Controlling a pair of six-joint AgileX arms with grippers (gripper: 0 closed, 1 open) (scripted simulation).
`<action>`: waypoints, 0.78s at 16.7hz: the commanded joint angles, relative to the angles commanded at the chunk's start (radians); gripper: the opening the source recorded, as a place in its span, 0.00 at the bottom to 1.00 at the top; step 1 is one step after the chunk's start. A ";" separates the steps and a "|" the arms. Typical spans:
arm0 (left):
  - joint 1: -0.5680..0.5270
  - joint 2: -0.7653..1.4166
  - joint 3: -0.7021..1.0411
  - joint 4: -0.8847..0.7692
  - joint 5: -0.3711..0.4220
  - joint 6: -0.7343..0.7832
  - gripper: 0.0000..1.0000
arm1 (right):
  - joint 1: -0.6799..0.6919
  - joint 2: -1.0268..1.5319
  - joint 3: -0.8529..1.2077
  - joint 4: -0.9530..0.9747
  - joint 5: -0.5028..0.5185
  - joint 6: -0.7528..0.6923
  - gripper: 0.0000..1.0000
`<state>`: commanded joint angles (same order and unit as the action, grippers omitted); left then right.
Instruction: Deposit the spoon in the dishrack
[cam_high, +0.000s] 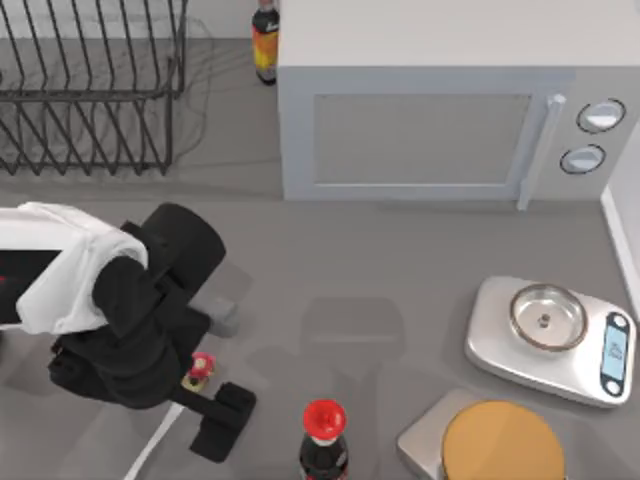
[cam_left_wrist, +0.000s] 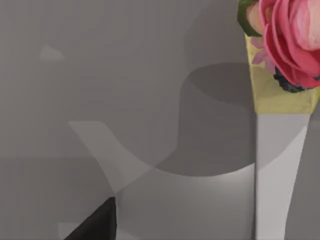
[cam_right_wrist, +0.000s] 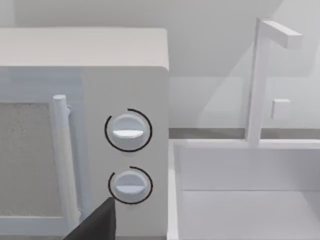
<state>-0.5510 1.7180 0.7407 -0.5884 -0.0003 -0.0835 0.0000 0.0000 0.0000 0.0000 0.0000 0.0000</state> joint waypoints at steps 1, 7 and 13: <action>0.000 0.000 0.000 0.000 0.000 0.000 0.10 | 0.000 0.000 0.000 0.000 0.000 0.000 1.00; 0.000 0.000 0.000 0.000 0.000 0.000 0.00 | 0.000 0.000 0.000 0.000 0.000 0.000 1.00; -0.002 -0.069 0.045 -0.075 -0.003 -0.003 0.00 | 0.000 0.000 0.000 0.000 0.000 0.000 1.00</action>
<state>-0.5533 1.6492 0.7860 -0.6629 -0.0037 -0.0865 0.0000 0.0000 0.0000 0.0000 0.0000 0.0000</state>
